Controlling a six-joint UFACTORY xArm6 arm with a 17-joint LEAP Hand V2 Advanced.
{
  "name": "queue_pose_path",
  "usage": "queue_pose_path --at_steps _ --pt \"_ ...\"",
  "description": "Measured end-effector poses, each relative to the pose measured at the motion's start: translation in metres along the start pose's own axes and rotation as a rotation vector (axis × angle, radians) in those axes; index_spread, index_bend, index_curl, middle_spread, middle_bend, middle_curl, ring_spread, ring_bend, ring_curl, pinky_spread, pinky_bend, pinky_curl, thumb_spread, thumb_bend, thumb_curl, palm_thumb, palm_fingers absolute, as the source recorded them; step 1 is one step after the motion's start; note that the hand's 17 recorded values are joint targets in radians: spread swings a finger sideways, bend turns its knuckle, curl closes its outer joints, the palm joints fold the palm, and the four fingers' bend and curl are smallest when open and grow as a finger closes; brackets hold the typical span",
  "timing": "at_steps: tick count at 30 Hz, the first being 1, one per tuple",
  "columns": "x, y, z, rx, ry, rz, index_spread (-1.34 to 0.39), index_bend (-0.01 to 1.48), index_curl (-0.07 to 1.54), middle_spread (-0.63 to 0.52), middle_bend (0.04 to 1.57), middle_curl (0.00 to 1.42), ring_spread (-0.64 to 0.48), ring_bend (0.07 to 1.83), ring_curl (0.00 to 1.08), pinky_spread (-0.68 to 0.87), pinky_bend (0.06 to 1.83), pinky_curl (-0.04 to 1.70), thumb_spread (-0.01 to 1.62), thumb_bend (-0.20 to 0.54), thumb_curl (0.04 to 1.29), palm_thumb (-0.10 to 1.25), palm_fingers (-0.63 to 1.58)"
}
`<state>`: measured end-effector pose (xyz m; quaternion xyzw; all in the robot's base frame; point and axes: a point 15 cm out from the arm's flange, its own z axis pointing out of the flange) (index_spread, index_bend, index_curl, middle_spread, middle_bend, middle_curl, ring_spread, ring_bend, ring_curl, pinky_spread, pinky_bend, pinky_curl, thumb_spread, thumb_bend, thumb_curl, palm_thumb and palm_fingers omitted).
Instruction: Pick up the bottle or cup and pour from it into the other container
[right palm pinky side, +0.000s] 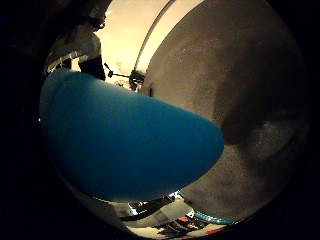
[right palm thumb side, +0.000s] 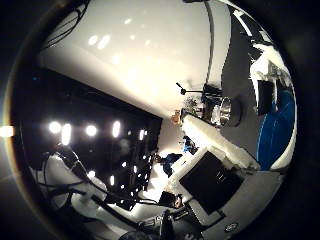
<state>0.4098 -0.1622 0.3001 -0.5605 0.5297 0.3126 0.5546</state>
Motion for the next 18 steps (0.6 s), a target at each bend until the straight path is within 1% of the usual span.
queue_pose_path --at_steps 4,7,11,18 --pt "-0.017 -0.005 0.004 -0.014 0.022 -0.026 -0.25 0.17 0.27 -0.2 1.51 0.78 -0.23 1.73 0.73 -0.19 1.64 0.98 0.79 -0.016 0.66 1.01 0.48" --pt "-0.031 -0.009 0.011 -0.03 0.039 -0.05 -0.25 0.16 0.28 -0.2 1.51 0.8 -0.24 1.73 0.73 -0.2 1.64 0.98 0.74 -0.019 0.71 1.02 0.47" --pt "-0.053 -0.016 0.019 -0.05 0.066 -0.07 -0.26 0.16 0.28 -0.2 1.51 0.81 -0.24 1.73 0.74 -0.2 1.64 0.98 0.71 -0.019 0.74 1.02 0.47" --pt "-0.091 -0.027 0.049 -0.11 0.104 -0.072 -0.25 0.16 0.28 -0.21 1.5 0.83 -0.24 1.73 0.76 -0.2 1.64 0.99 0.69 -0.019 0.78 1.02 0.46"
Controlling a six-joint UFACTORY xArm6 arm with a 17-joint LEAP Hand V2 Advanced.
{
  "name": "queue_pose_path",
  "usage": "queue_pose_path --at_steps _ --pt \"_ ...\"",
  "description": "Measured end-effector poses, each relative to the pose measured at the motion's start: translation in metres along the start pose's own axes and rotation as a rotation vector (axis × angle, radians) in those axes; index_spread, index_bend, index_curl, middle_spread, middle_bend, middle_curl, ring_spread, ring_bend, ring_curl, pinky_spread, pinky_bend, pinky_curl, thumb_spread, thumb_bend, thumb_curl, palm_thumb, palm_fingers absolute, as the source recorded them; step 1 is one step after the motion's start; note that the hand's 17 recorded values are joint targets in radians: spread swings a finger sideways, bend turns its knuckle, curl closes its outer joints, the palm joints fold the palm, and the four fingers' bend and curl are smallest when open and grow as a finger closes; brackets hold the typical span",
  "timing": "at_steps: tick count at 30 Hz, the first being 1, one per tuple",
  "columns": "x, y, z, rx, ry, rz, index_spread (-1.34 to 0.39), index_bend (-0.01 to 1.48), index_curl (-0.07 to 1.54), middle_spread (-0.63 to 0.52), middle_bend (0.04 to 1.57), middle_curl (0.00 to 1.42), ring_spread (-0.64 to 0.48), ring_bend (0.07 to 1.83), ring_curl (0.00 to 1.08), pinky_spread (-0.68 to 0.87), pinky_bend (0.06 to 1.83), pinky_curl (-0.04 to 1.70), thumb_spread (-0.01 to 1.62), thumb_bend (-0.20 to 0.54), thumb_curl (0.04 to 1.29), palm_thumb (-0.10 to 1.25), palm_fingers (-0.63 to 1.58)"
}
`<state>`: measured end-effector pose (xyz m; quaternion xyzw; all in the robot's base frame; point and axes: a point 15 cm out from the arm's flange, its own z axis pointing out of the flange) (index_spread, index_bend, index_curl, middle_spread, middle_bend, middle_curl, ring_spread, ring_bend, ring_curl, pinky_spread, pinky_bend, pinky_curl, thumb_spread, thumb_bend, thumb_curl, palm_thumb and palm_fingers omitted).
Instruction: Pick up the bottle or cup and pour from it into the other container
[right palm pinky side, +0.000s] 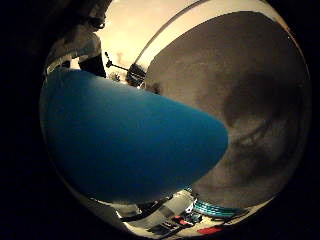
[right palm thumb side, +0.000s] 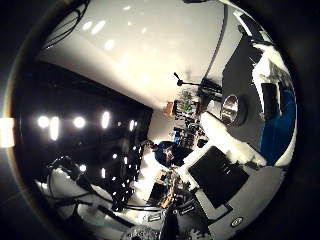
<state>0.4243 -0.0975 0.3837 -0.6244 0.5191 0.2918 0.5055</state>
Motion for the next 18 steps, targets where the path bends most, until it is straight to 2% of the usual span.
queue_pose_path --at_steps 5,12,18 --pt "-0.031 -0.018 0.03 -0.025 -0.004 -0.016 -0.26 0.16 0.28 -0.21 1.5 0.85 -0.24 1.73 0.76 -0.2 1.64 0.99 0.68 -0.02 0.81 1.01 0.46" --pt "-0.049 -0.057 0.069 -0.018 0.083 -0.022 -0.26 0.16 0.28 -0.21 1.5 0.86 -0.24 1.73 0.77 -0.2 1.64 0.99 0.67 -0.021 0.83 1.0 0.46" --pt "-0.074 -0.08 0.136 -0.054 0.128 -0.022 -0.26 0.16 0.28 -0.21 1.5 0.86 -0.24 1.72 0.77 -0.2 1.65 0.99 0.68 -0.021 0.83 1.0 0.47"
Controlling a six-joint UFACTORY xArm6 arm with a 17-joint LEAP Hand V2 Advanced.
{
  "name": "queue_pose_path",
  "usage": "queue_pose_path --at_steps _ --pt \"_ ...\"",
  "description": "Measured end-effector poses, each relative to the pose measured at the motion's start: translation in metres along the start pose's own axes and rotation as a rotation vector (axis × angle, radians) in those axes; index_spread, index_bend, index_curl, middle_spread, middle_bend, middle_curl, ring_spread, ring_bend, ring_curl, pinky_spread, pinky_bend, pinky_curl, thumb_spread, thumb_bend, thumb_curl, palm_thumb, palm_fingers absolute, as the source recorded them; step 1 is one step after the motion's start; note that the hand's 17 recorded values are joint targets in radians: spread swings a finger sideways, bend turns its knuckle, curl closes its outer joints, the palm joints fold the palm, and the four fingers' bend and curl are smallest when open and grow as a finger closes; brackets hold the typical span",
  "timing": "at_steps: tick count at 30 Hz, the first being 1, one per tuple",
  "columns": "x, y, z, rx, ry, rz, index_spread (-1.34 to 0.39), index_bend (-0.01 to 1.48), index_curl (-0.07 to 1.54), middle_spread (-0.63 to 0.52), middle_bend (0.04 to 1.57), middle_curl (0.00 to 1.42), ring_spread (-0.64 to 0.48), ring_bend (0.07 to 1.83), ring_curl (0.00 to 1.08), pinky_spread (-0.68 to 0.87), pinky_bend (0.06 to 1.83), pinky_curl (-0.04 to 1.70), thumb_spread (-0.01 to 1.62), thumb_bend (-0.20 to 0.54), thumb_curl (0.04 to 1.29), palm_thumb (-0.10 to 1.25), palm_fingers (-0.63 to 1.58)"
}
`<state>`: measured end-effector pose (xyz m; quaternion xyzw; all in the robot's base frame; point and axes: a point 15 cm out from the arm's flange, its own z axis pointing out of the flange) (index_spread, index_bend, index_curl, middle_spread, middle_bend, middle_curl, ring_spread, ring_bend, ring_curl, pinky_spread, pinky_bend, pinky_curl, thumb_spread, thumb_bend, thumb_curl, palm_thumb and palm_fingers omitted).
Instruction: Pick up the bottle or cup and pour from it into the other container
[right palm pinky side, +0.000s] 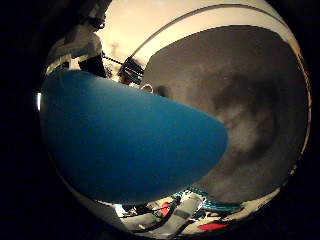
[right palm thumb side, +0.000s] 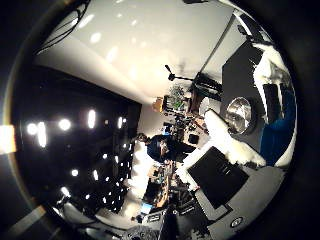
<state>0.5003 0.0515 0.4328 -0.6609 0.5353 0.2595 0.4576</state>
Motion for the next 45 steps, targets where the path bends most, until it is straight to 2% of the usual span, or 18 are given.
queue_pose_path --at_steps 4,9,20,24,37,45 --pt "-0.027 -0.014 0.033 -0.02 0.033 -0.022 -0.25 0.16 0.27 -0.22 1.5 0.87 -0.24 1.72 0.77 -0.2 1.65 0.99 0.68 -0.021 0.83 0.99 0.46" --pt "-0.049 -0.008 0.084 -0.095 0.097 -0.046 -0.26 0.15 0.27 -0.22 1.5 0.87 -0.24 1.73 0.77 -0.2 1.66 0.99 0.68 -0.021 0.84 0.99 0.46" --pt "-0.085 -0.004 0.158 -0.214 0.41 -0.154 -0.26 0.15 0.26 -0.22 1.5 0.87 -0.24 1.74 0.77 -0.18 1.68 0.98 0.68 -0.022 0.84 0.98 0.45" --pt "-0.079 -0.011 0.173 -0.253 0.546 -0.199 -0.27 0.15 0.26 -0.21 1.51 0.87 -0.24 1.75 0.77 -0.18 1.68 0.98 0.68 -0.023 0.84 0.97 0.45" --pt "-0.061 -0.021 0.227 -0.304 0.862 -0.492 -0.29 0.14 0.23 -0.2 1.49 0.84 -0.23 1.73 0.74 -0.19 1.69 0.91 0.63 -0.024 0.84 0.98 0.54" --pt "-0.057 -0.012 0.272 -0.362 0.943 -0.642 -0.29 0.14 0.22 -0.2 1.49 0.83 -0.23 1.72 0.73 -0.18 1.7 0.89 0.62 -0.024 0.84 0.98 0.55"
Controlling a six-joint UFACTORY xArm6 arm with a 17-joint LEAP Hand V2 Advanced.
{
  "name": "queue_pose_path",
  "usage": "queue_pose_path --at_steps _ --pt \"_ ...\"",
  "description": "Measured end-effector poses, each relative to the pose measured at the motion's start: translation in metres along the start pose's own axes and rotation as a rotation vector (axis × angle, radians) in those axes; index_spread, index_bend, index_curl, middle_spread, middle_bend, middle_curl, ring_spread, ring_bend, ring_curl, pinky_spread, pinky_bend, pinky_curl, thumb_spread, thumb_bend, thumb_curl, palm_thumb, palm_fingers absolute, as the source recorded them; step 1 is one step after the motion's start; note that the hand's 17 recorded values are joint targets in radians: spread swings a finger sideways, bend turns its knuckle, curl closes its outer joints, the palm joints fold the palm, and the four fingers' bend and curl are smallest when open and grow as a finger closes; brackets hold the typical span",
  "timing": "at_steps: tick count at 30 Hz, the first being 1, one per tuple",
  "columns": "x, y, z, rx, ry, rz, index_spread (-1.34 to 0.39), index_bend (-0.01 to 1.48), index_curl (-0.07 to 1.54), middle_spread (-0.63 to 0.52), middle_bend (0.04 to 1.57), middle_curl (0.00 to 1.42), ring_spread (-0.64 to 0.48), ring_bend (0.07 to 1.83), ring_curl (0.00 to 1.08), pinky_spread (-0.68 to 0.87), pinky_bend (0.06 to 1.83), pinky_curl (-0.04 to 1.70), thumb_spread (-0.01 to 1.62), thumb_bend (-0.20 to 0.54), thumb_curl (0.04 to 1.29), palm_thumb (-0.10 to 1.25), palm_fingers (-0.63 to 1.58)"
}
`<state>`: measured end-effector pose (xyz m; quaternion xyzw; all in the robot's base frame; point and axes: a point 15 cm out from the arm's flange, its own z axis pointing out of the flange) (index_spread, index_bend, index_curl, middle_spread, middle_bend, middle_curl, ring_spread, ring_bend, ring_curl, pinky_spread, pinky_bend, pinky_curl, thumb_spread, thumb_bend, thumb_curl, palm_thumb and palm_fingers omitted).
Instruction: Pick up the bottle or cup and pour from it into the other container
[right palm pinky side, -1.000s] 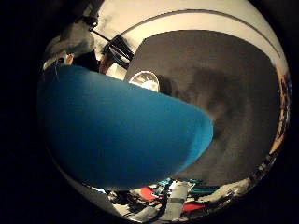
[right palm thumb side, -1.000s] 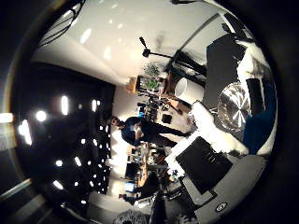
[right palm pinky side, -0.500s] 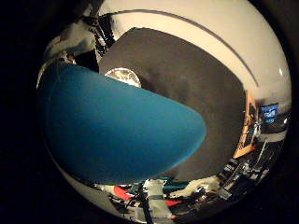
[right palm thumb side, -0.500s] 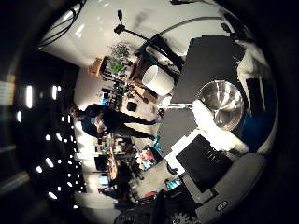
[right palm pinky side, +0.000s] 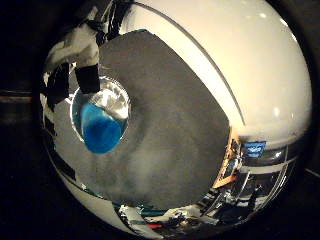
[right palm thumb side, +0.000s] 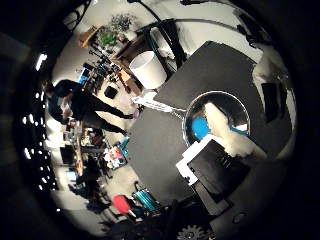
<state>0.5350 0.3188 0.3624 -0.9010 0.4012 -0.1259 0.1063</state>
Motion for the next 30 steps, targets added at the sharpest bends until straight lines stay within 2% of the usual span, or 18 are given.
queue_pose_path --at_steps 6,12,14,16,18,19,20,23,26,30 --pt "-0.022 -0.01 0.005 0.017 -0.008 -0.035 -0.29 0.14 0.21 -0.2 1.49 0.82 -0.22 1.72 0.73 -0.19 1.7 0.87 0.61 -0.024 0.84 0.98 0.57" --pt "-0.013 -0.008 0.006 0.016 -0.003 -0.019 -0.3 0.14 0.21 -0.2 1.48 0.82 -0.22 1.72 0.72 -0.19 1.7 0.85 0.61 -0.027 0.83 0.97 0.58" --pt "-0.003 -0.007 0.0 0.024 0.003 0.006 -0.3 0.14 0.21 -0.19 1.47 0.8 -0.22 1.69 0.71 -0.21 1.66 0.82 0.58 -0.036 0.83 0.95 0.57" --pt "0.008 -0.006 -0.008 0.036 0.01 0.027 -0.3 0.14 0.21 -0.19 1.35 0.76 -0.22 1.63 0.66 -0.31 1.54 0.75 0.49 -0.046 0.83 0.9 0.51" --pt "0.022 -0.004 -0.024 0.054 0.019 0.051 -0.3 0.16 0.22 -0.19 1.14 0.69 -0.22 1.52 0.61 -0.39 1.49 0.68 0.53 -0.034 0.81 0.88 0.39" --pt "0.029 -0.002 -0.03 0.061 0.021 0.065 -0.31 0.19 0.25 -0.18 1.04 0.65 -0.21 1.45 0.57 -0.36 1.42 0.65 0.61 -0.025 0.8 0.88 0.29" --pt "0.038 0.0 -0.038 0.071 0.021 0.084 -0.31 0.23 0.28 -0.17 1.0 0.63 -0.18 1.36 0.54 -0.27 1.3 0.64 0.72 -0.02 0.78 0.86 0.16" --pt "0.05 0.005 -0.056 0.093 -0.017 0.142 -0.31 0.31 0.33 -0.1 0.81 0.52 -0.06 1.11 0.43 0.02 1.16 0.56 0.88 -0.023 0.74 0.83 0.0" --pt "0.066 0.016 -0.073 0.115 -0.1 0.229 -0.31 0.29 0.34 -0.04 0.62 0.42 0.08 0.87 0.32 0.3 1.04 0.47 0.97 -0.027 0.69 0.78 -0.06" --pt "0.094 0.027 -0.119 0.212 -0.215 0.297 -0.32 0.2 0.34 0.0 0.49 0.36 0.15 0.72 0.25 0.44 0.9 0.38 1.02 -0.028 0.6 0.73 -0.01"
